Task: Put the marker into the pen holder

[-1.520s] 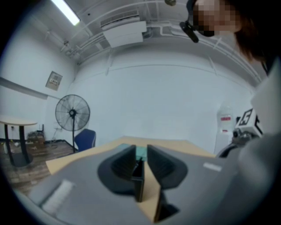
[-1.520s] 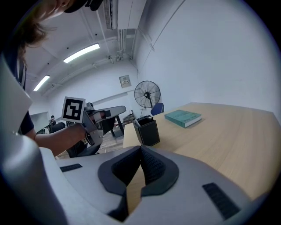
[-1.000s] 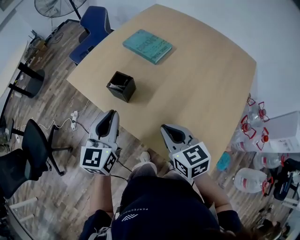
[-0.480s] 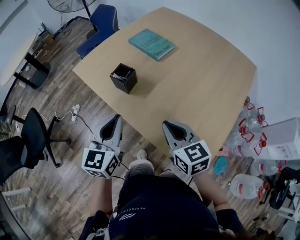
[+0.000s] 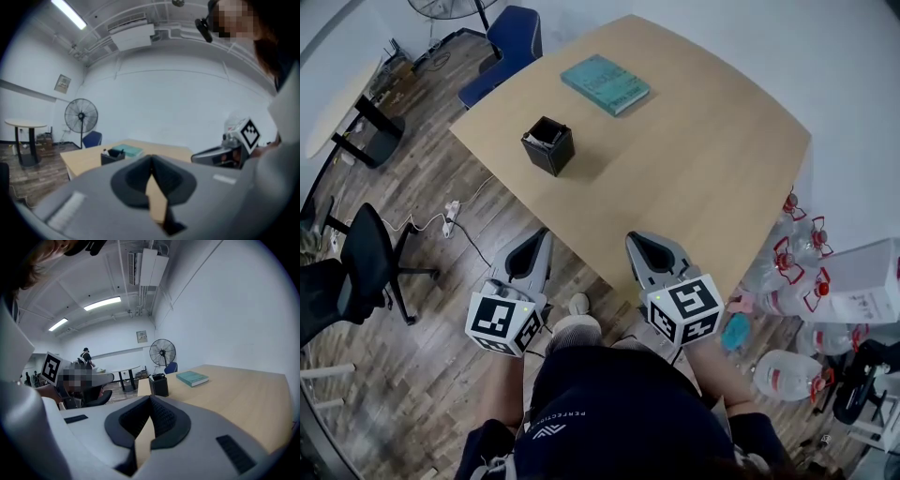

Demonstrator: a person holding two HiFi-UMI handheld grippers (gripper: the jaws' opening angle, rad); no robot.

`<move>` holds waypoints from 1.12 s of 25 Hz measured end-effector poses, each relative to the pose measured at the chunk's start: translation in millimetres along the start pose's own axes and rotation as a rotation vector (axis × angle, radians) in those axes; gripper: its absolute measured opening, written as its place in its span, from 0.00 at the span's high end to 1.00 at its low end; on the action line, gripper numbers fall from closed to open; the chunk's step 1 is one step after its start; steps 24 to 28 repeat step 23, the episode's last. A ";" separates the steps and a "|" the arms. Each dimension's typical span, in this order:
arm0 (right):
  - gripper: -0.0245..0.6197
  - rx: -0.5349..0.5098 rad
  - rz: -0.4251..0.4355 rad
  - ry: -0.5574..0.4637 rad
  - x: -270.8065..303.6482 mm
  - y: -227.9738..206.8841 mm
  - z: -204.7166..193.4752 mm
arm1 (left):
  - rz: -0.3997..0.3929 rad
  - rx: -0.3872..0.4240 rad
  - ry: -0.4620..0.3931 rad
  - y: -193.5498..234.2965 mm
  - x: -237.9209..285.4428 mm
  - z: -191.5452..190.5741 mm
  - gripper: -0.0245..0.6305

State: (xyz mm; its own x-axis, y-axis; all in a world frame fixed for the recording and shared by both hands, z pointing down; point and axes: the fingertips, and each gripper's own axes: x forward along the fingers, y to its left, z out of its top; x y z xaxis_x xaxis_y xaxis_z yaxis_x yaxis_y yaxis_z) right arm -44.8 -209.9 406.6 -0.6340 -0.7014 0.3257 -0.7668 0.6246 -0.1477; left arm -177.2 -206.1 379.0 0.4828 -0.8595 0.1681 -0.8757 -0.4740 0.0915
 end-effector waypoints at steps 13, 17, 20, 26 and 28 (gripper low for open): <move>0.96 -0.018 -0.001 -0.020 -3.4 10.0 7.9 | 0.013 -0.003 -0.002 0.3 -16.2 -1.2 0.95; 0.96 -0.020 -0.002 -0.018 0.0 8.6 9.3 | 0.014 -0.005 0.002 3.4 -14.1 -2.0 0.95; 0.96 -0.020 -0.009 -0.022 5.5 6.8 13.0 | 0.010 -0.005 -0.001 8.4 -11.9 0.1 0.95; 0.96 -0.018 -0.012 -0.024 14.3 7.8 15.6 | 0.010 -0.002 -0.003 17.0 -11.6 1.2 0.95; 0.96 -0.018 -0.012 -0.024 14.3 7.8 15.6 | 0.010 -0.002 -0.003 17.0 -11.6 1.2 0.95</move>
